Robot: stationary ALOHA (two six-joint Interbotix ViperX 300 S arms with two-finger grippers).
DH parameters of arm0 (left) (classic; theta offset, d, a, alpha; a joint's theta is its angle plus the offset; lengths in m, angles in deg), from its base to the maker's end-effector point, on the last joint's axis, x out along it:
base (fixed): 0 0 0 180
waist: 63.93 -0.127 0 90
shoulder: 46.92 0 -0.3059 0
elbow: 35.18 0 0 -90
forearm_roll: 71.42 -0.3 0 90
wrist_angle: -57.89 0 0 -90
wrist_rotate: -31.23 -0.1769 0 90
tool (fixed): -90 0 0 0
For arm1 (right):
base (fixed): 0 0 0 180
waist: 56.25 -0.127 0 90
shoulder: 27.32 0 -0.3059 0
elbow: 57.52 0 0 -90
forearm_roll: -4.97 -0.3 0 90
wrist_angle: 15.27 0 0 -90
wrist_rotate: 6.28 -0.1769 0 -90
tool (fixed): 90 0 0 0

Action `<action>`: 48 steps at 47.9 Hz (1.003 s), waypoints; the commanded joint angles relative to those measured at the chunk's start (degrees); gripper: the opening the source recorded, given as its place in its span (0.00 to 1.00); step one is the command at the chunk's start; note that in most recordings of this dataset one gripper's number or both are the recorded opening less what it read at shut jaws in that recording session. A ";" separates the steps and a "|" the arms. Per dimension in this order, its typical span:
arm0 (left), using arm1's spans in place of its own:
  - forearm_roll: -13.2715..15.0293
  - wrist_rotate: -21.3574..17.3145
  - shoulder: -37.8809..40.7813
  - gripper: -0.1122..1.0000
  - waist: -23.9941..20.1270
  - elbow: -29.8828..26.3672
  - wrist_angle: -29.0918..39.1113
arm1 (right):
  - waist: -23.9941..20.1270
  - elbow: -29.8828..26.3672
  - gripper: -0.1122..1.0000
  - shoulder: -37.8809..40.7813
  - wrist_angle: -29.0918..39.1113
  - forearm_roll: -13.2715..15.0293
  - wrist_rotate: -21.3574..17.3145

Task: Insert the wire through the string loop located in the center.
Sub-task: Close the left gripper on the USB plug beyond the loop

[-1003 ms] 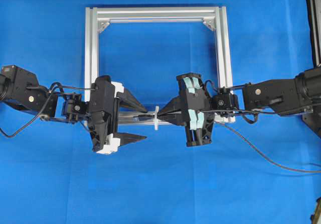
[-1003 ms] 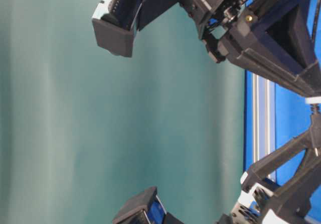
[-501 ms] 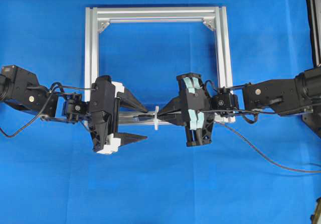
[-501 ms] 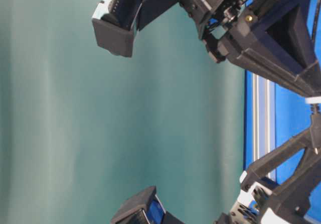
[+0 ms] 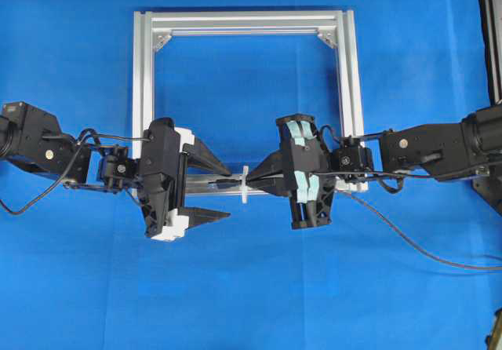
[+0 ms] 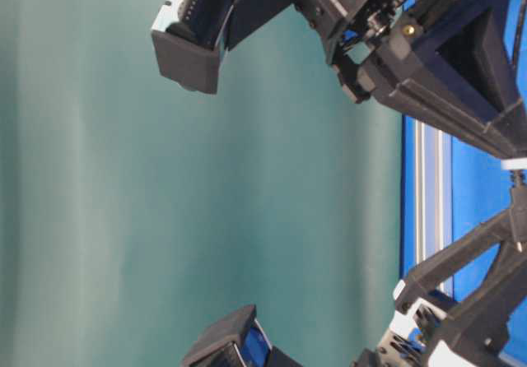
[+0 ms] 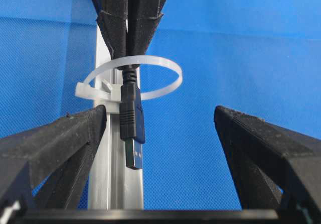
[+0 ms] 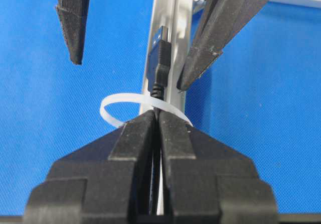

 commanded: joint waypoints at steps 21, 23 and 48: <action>0.00 0.09 -0.70 0.72 -0.18 -1.32 0.44 | 0.09 -0.44 0.08 -0.62 -0.26 0.09 0.00; -0.09 0.09 -0.70 0.61 -0.26 -1.32 0.53 | 0.09 -0.44 0.08 -0.70 -0.26 0.09 0.09; -0.09 0.00 -0.70 0.17 -0.26 -1.14 0.53 | 0.09 -0.44 0.08 -0.62 1.32 0.18 0.09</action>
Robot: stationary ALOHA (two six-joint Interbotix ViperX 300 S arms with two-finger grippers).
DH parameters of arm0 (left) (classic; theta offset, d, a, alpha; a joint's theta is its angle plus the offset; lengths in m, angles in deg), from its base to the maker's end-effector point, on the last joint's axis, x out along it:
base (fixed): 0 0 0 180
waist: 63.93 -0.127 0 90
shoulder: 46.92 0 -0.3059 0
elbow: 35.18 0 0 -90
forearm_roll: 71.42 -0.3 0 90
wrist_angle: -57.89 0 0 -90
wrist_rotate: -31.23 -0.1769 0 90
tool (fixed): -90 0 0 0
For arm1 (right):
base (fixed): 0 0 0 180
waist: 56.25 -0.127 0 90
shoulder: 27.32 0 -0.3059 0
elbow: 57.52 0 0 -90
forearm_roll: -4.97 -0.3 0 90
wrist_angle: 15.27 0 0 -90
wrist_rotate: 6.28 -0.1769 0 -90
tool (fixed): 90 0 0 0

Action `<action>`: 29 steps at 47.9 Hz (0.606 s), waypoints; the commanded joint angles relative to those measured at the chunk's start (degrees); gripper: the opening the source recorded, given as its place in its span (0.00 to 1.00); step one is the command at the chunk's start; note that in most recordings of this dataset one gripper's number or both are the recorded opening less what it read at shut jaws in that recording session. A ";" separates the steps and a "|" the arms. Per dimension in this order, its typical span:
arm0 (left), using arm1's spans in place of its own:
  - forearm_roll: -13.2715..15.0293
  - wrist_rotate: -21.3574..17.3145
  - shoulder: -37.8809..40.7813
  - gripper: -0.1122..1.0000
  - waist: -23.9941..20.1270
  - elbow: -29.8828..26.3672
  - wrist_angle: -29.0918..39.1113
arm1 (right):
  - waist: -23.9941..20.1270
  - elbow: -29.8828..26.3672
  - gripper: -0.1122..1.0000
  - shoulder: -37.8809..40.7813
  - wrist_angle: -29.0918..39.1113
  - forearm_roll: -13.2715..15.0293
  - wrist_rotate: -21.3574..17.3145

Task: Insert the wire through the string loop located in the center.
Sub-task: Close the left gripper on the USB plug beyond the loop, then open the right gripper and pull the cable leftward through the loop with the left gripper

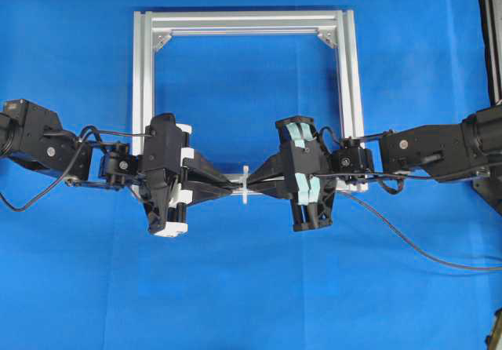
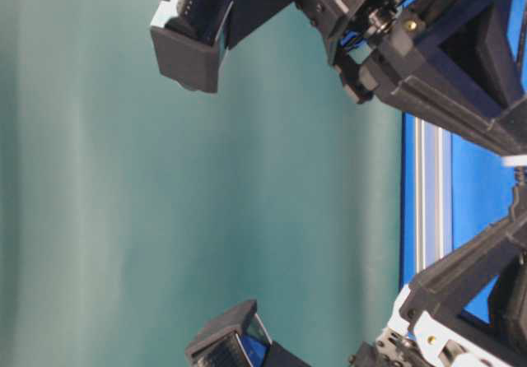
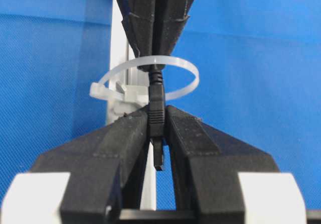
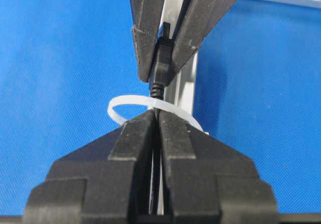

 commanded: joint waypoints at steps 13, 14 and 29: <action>-0.26 -0.09 -0.70 0.18 0.18 -0.79 -0.26 | 0.26 -0.70 0.28 -0.70 1.85 0.09 -0.26; -0.26 -0.09 -0.79 0.18 0.18 -0.70 -0.26 | 0.26 -0.70 0.33 -0.70 1.85 0.09 -0.26; -0.26 -0.09 -2.99 0.17 0.53 2.37 -0.26 | 0.26 0.79 0.89 -2.90 2.02 0.18 -0.26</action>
